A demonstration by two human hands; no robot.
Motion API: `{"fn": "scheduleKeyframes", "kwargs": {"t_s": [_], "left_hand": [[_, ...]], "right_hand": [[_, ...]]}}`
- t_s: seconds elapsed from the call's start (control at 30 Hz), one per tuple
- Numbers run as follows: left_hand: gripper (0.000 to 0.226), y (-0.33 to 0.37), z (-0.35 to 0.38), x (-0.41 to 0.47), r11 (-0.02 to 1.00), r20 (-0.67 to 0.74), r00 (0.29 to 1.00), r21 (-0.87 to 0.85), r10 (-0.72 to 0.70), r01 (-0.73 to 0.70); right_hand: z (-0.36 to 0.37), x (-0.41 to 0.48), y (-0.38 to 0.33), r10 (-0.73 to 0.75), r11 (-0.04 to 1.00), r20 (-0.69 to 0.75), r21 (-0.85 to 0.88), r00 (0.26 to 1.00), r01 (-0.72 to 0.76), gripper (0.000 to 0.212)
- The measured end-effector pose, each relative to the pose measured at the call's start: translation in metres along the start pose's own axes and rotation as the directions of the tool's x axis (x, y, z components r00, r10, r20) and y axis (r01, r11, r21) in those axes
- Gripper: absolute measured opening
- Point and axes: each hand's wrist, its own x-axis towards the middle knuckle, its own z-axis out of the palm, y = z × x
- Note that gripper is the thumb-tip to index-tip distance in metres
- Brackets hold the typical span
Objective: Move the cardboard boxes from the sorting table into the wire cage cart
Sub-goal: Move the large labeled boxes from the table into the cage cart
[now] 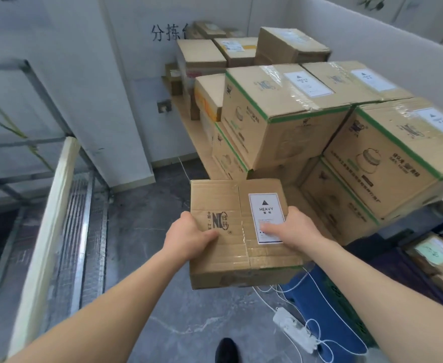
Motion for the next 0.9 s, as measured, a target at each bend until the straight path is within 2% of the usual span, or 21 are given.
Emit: {"fn": "scheduleKeyframes", "kwargs": {"t_s": [0.23,0.37,0.63,0.73,0.9], "left_hand": [[0.064,-0.067,-0.108,-0.011,0.996,-0.19,0.978,-0.046,-0.085,0.078],[0.069,-0.106,-0.178,-0.02,0.986,-0.298,0.944,-0.128,-0.142,0.108],[0.066,-0.175,-0.295,-0.043,0.966,-0.487,0.843,-0.226,-0.226,0.128],[0.067,-0.199,-0.323,-0.048,0.955,-0.522,0.813,-0.265,-0.259,0.134],[0.067,-0.234,-0.355,-0.048,0.931,-0.566,0.758,-0.335,-0.324,0.148]], "right_hand": [[0.051,-0.028,-0.113,-0.159,0.986,0.019,0.048,0.987,0.158,0.069],[0.077,-0.043,-0.194,-0.298,0.953,-0.001,0.062,0.954,0.298,0.057],[0.126,-0.072,-0.334,-0.561,0.824,-0.024,0.078,0.827,0.562,0.048],[0.141,-0.08,-0.374,-0.635,0.768,-0.009,0.097,0.772,0.633,0.042],[0.166,-0.081,-0.436,-0.72,0.693,0.043,0.079,0.692,0.716,0.044]]}}
